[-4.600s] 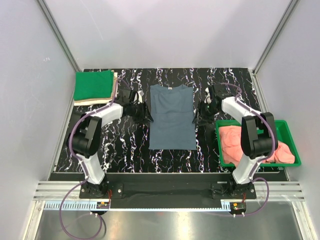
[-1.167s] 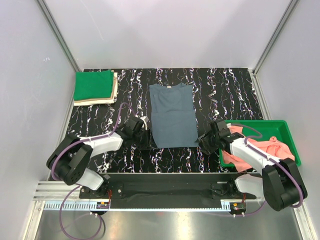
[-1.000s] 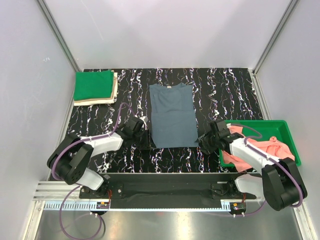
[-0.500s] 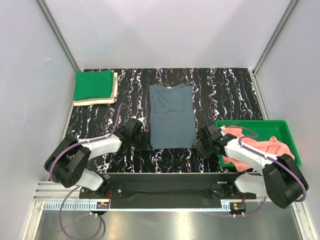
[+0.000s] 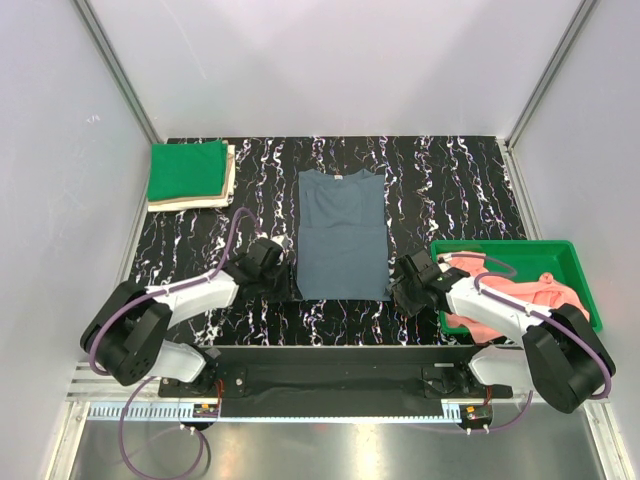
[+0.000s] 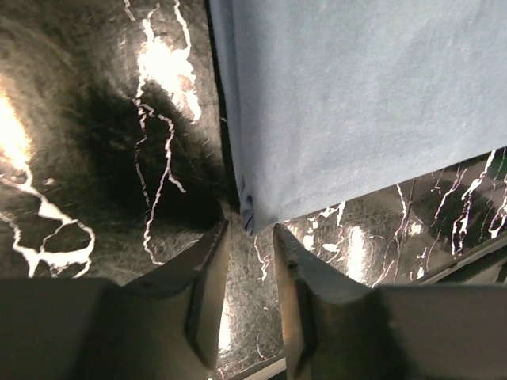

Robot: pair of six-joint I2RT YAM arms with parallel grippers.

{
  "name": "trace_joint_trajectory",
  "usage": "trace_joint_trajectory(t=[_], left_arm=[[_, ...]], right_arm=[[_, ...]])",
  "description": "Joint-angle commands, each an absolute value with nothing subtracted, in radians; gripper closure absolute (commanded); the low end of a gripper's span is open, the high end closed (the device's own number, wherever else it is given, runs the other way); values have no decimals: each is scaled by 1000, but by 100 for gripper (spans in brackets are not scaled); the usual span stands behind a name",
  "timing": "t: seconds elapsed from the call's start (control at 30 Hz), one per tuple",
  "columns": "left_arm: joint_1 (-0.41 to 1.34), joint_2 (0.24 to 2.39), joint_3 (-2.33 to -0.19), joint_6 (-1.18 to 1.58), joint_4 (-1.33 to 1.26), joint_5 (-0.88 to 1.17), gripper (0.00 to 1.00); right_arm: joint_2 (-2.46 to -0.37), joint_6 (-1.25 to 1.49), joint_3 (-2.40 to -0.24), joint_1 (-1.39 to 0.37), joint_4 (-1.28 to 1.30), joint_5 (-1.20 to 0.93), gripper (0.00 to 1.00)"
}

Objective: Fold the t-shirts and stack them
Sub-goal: Fold the tshirt

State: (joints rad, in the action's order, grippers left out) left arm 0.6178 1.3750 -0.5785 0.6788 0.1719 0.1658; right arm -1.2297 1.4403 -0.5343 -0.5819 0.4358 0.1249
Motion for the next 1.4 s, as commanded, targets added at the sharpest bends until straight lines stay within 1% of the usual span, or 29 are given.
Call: trace_joint_trajectory(t=[0.0, 0.07, 0.17, 0.33, 0.47, 0.6, 0.63, 0.73, 0.97, 1.07, 1.1, 1.2, 1.23, 1.27, 1.37], left_arm=[[621, 1339, -581, 663, 190, 127, 63], [620, 1342, -581, 672, 190, 130, 59], [623, 1353, -577, 686, 176, 143, 57], [623, 1370, -560, 703, 140, 150, 57], [624, 1402, -563, 704, 127, 158, 58], [624, 1420, -561, 703, 115, 163, 63], [624, 1425, -560, 703, 109, 167, 67], [624, 1422, -560, 700, 107, 172, 72], [624, 1404, -560, 703, 107, 176, 85], [624, 1402, -564, 704, 109, 181, 88], [624, 1404, -565, 704, 107, 183, 91], [629, 1393, -566, 703, 92, 187, 96], [633, 1382, -568, 704, 89, 186, 99], [637, 1376, -571, 706, 89, 187, 100], [638, 1358, -577, 707, 92, 201, 100]], right_arm=[[-1229, 1462, -532, -591, 439, 199, 48], [-1230, 1465, -529, -591, 433, 204, 48], [-1238, 1463, -531, -591, 413, 183, 49], [-1252, 1466, -531, -592, 405, 175, 49], [-1290, 1462, -534, -594, 390, 166, 50], [-1313, 1457, -534, -597, 384, 173, 51], [-1315, 1456, -531, -597, 382, 173, 53], [-1312, 1453, -526, -598, 383, 170, 54], [-1259, 1453, -500, -598, 393, 179, 60], [-1253, 1453, -500, -598, 397, 178, 61], [-1252, 1453, -499, -600, 396, 179, 62], [-1246, 1450, -494, -600, 382, 189, 84], [-1243, 1436, -491, -600, 373, 189, 99], [-1233, 1428, -492, -600, 364, 193, 100], [-1194, 1385, -499, -598, 365, 216, 100]])
